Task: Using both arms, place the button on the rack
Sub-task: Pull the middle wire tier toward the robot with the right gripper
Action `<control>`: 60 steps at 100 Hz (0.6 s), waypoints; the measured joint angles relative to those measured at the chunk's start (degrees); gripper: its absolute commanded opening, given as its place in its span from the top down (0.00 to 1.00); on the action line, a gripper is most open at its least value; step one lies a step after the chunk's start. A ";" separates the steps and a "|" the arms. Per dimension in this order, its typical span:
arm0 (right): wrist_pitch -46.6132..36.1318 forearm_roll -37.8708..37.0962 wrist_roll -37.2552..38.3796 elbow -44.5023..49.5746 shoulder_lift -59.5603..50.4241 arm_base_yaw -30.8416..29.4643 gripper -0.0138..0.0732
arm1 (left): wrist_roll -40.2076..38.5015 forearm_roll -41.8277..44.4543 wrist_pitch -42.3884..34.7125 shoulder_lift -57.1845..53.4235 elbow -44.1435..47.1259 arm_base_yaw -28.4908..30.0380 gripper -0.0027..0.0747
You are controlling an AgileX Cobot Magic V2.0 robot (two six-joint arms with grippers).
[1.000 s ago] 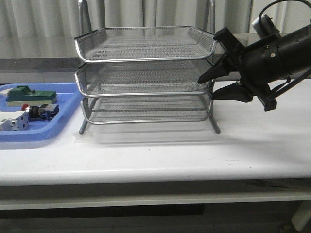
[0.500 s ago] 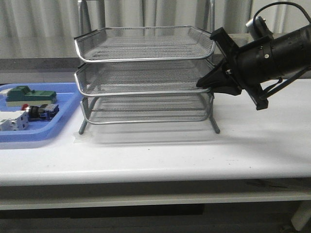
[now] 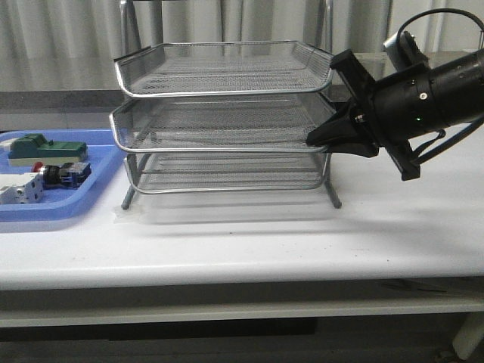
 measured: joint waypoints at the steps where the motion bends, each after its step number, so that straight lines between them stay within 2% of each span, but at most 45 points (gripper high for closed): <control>1: 0.14 0.00 -0.13 0.24 -0.01 0.00 0.92 | 0.00 0.00 0.00 0.00 0.00 0.00 0.99; 60: 3.77 2.18 -6.58 17.40 -9.69 -0.24 0.92 | 0.00 0.00 0.00 0.00 0.00 0.00 0.99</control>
